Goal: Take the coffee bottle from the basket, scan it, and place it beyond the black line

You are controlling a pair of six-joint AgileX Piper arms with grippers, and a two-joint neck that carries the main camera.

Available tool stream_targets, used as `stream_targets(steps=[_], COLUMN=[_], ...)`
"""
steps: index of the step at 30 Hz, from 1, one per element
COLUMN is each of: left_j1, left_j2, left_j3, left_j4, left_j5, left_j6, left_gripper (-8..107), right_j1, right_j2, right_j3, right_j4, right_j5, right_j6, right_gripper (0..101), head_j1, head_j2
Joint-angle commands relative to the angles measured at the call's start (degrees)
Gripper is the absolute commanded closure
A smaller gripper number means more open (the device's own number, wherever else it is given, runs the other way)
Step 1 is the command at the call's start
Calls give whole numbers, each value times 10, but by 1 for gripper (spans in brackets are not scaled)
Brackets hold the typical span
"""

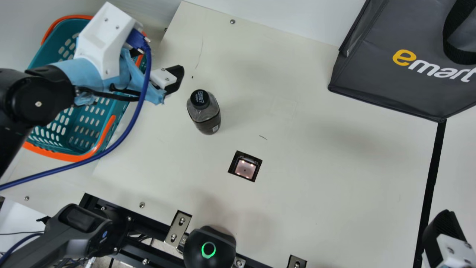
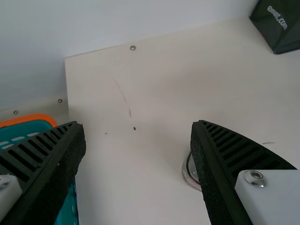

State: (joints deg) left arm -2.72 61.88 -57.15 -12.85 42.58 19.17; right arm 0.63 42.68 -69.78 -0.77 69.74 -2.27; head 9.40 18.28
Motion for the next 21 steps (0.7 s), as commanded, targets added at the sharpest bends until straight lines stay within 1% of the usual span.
stream_targets(steps=[1, 21], left_j1=[5, 54], left_j2=[-5, -74], left_j3=[0, 9], left_j4=[4, 43], left_j5=[1, 21], left_j6=[-6, -59], left_gripper=[9, 9], right_j1=[0, 0], right_j2=[0, 0], right_j3=[0, 0], right_j4=[0, 0], right_j5=[0, -1], right_j6=[0, 0], right_gripper=[10, 10], head_j1=[-15, -15], head_j2=[1, 1])
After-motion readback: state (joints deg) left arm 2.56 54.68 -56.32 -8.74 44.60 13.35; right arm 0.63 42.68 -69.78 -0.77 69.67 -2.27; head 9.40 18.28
